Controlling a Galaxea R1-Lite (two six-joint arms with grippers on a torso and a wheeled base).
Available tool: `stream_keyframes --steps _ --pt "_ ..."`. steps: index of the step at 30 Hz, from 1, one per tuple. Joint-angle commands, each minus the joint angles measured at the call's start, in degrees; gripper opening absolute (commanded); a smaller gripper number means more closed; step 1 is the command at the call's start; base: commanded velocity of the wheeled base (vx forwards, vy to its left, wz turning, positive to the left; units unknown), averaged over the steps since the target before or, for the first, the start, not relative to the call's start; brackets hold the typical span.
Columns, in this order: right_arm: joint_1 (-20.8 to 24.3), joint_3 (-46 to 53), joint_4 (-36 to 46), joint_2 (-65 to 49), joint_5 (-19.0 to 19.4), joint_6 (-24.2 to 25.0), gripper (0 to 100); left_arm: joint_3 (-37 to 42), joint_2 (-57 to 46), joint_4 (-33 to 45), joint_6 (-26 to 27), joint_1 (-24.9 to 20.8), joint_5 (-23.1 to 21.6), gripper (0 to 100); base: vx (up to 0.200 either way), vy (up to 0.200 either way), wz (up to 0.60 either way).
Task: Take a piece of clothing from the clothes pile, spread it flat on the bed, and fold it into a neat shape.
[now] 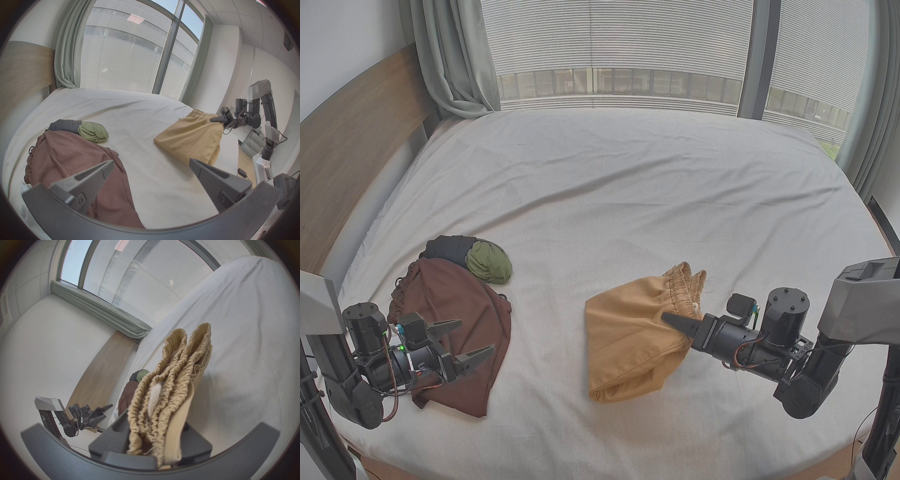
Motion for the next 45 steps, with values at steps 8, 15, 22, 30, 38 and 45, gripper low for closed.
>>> stream_keyframes --steps 8,15,22,30,38,45 --pt "0.6 -4.3 0.4 -3.1 0.1 -0.1 0 0.0 -0.3 0.0 0.1 0.0 0.1 100 0.0 0.0 0.0" --pt "1.2 -7.6 2.2 -3.9 0.1 -0.2 0 0.0 -0.2 0.0 0.1 0.0 0.1 100 0.0 0.0 0.0" --pt "1.3 -10.8 6.2 -4.9 0.1 -0.3 0 0.2 -0.3 0.0 0.2 -0.1 0.0 100 0.0 0.0 0.0" --pt "1.3 -14.6 10.0 -4.9 0.1 -0.3 0 0.3 -0.2 0.1 0.2 -0.1 0.0 100 0.0 0.0 0.0" --pt "0.9 -21.7 16.5 -4.6 0.1 -0.4 0 0.1 0.0 0.0 0.2 -0.1 0.0 100 0.0 0.0 0.0" --pt "0.5 -26.4 20.6 -4.2 0.1 -0.4 0 0.2 0.0 0.1 0.2 -0.1 0.0 100 0.0 0.0 0.0"
